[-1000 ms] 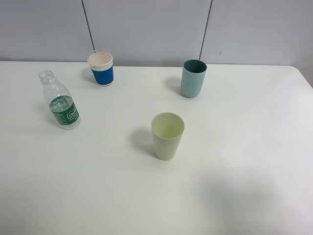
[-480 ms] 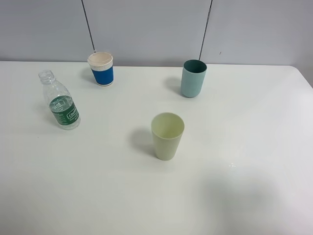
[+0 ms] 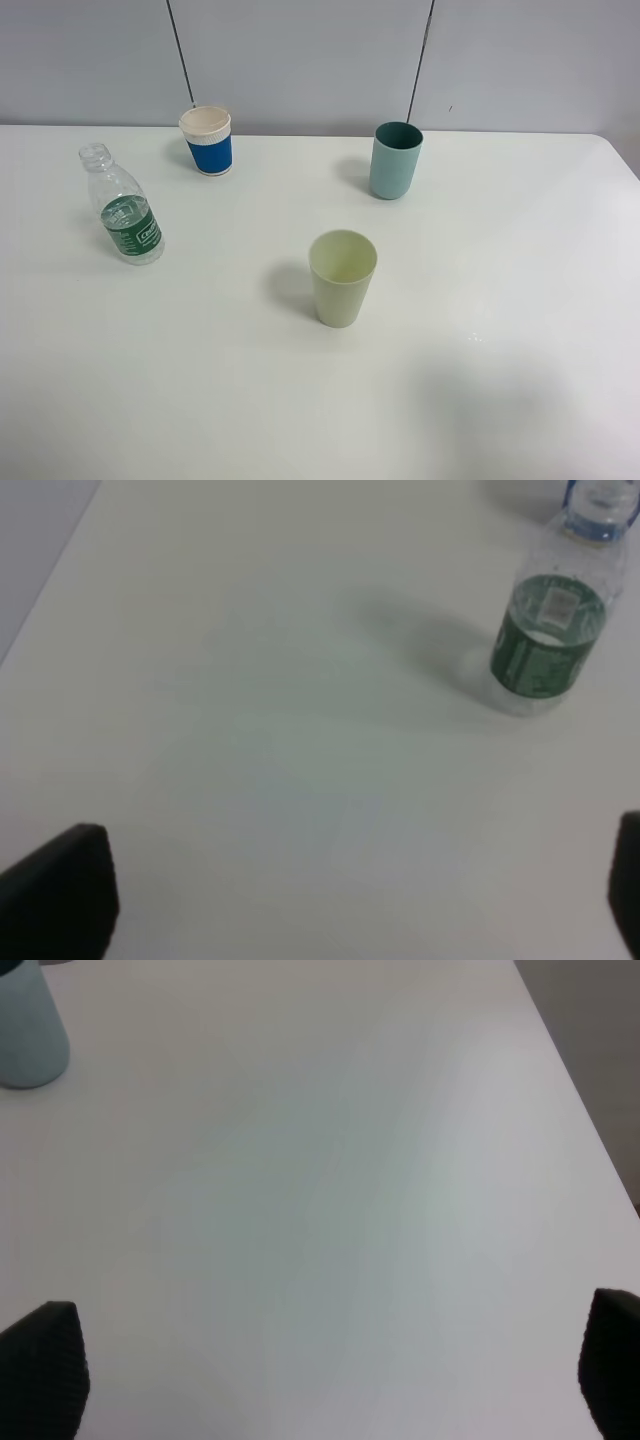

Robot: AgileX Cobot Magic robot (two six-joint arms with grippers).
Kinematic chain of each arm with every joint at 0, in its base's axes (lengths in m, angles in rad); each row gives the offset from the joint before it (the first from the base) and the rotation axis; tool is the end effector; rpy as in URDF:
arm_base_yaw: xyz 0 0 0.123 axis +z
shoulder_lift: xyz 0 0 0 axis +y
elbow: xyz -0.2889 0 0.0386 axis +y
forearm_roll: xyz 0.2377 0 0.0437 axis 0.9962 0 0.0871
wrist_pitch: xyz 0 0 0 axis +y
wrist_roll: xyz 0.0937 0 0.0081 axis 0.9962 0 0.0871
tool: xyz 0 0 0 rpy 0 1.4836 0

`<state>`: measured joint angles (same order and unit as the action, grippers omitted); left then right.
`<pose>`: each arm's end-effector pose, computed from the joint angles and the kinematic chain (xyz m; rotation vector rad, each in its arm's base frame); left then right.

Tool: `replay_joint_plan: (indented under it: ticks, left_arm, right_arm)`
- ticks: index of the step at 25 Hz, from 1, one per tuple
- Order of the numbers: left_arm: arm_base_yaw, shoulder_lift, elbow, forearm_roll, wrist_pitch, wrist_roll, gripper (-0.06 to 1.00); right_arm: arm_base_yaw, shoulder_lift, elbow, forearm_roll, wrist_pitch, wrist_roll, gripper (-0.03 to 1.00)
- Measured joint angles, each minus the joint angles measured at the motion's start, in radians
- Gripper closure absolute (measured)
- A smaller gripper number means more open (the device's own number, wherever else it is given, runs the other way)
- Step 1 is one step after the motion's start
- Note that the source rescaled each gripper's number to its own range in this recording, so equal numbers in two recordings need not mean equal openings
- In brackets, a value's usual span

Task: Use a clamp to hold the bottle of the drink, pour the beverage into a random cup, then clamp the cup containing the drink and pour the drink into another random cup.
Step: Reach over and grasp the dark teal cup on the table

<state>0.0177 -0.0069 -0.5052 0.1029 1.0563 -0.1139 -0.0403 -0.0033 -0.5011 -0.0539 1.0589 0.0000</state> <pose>-0.0194 0.0081 0.2730 -0.1383 2.0194 0.0619 -0.0184 -0.0037 0.2714 0.0436 2.0376 -0.0897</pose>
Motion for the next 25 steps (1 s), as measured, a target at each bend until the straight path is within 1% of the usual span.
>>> replay_joint_plan:
  ticks: [25]
  left_arm:
    - [0.0,0.0,0.0,0.0,0.0,0.0,-0.05]
  right_arm:
    - [0.0,0.0,0.0,0.0,0.0,0.0,-0.02]
